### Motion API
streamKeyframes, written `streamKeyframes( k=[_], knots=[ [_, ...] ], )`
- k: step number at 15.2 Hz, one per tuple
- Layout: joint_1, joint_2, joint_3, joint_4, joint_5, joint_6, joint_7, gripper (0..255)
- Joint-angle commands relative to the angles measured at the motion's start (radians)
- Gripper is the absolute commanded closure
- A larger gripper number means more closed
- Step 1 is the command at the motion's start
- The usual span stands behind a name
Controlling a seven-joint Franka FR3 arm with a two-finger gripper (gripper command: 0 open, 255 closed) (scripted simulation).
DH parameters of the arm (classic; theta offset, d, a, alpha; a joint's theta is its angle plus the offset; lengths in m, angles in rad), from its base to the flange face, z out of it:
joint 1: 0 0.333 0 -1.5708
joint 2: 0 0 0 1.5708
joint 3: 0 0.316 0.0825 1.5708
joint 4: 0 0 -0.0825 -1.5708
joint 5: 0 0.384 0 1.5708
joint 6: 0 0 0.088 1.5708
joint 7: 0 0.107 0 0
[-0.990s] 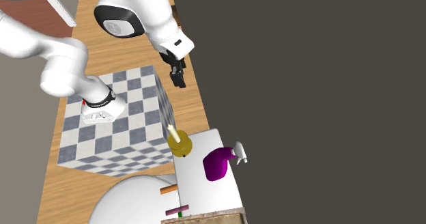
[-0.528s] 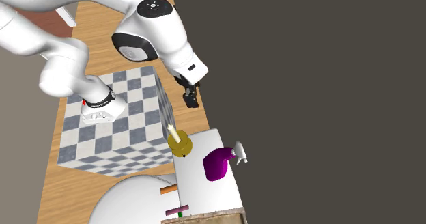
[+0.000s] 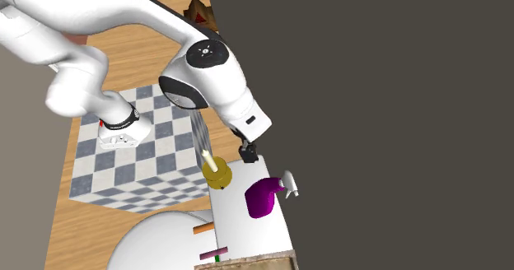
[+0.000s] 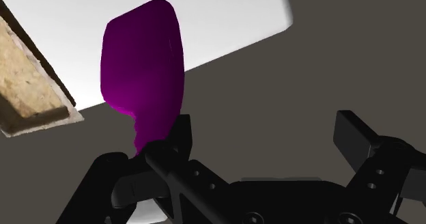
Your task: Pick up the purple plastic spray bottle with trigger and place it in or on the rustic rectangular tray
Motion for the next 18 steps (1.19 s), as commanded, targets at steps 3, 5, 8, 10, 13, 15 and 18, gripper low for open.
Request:
streamKeyframes(
  k=[3, 5, 8, 10, 13, 15, 18],
  knots=[
    [-0.031, 0.119, -0.026, 0.092, 0.076, 0.055, -0.063, 0],
    [-0.054, 0.179, -0.033, 0.145, 0.120, 0.073, -0.098, 0],
    [-0.097, 0.268, -0.033, 0.233, 0.185, 0.092, -0.146, 0],
    [-0.103, 0.283, -0.029, 0.239, 0.195, 0.101, -0.152, 0],
    [-0.113, 0.319, -0.018, 0.247, 0.218, 0.125, -0.168, 0],
    [-0.120, 0.343, -0.011, 0.254, 0.234, 0.140, -0.178, 0],
    [-0.126, 0.362, -0.004, 0.260, 0.245, 0.152, -0.186, 0]
  ],
)
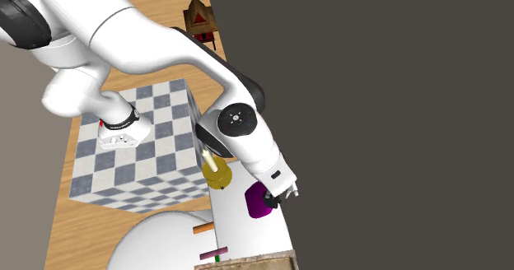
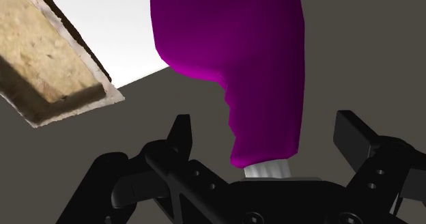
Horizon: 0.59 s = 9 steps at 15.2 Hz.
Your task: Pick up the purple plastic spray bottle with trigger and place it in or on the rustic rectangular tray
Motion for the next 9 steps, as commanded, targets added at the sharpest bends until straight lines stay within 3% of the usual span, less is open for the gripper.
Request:
streamKeyframes(
  k=[1, 6, 7, 9],
  knots=[
    [-0.001, 0.003, 0.001, 0.000, 0.002, 0.003, -0.001, 0],
    [-0.001, 0.003, 0.001, 0.000, 0.002, 0.003, -0.001, 0],
    [-0.001, 0.003, 0.001, 0.000, 0.002, 0.003, -0.001, 255],
    [-0.001, 0.003, 0.001, 0.000, 0.002, 0.003, -0.001, 255]
  ],
)
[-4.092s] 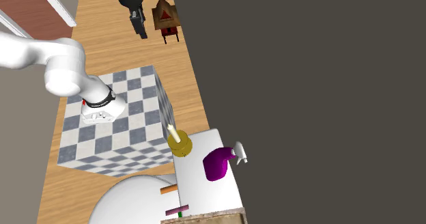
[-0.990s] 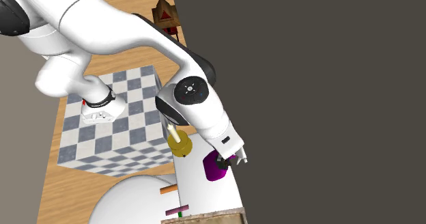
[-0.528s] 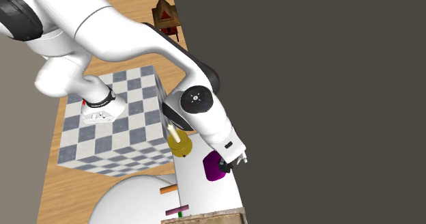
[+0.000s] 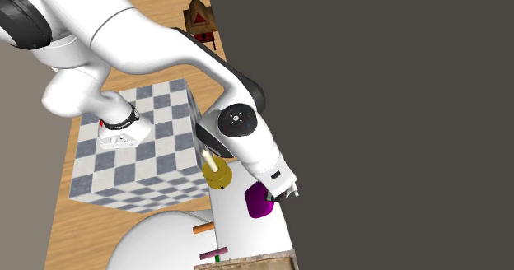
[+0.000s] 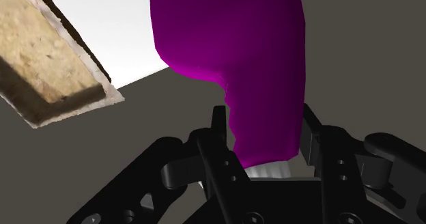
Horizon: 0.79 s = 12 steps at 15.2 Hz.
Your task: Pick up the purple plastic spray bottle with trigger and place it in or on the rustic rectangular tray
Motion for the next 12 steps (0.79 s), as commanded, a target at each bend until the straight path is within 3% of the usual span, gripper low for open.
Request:
streamKeyframes(
  k=[1, 7, 12],
  knots=[
    [0.000, 0.000, 0.000, 0.000, 0.000, 0.000, 0.000, 255],
    [0.000, 0.000, 0.000, 0.000, 0.000, 0.000, 0.000, 255],
    [0.011, -0.036, -0.015, 0.021, -0.030, -0.054, 0.022, 255]
  ],
)
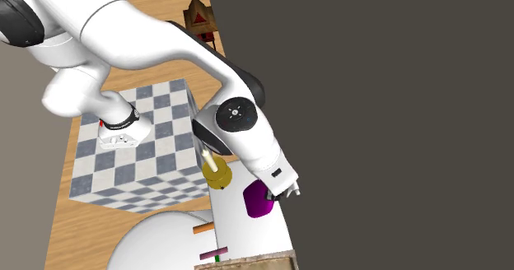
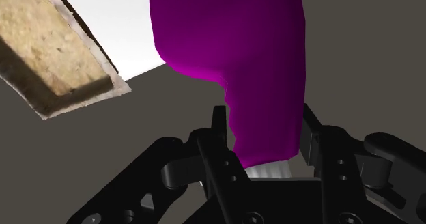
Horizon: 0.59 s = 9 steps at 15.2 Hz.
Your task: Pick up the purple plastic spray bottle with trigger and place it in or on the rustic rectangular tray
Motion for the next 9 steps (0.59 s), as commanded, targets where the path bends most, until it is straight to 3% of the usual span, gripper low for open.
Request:
streamKeyframes(
  k=[1, 9],
  knots=[
    [0.005, -0.015, -0.004, 0.009, -0.011, -0.018, 0.008, 255],
    [0.017, -0.063, -0.021, 0.056, -0.051, -0.109, 0.037, 255]
  ],
)
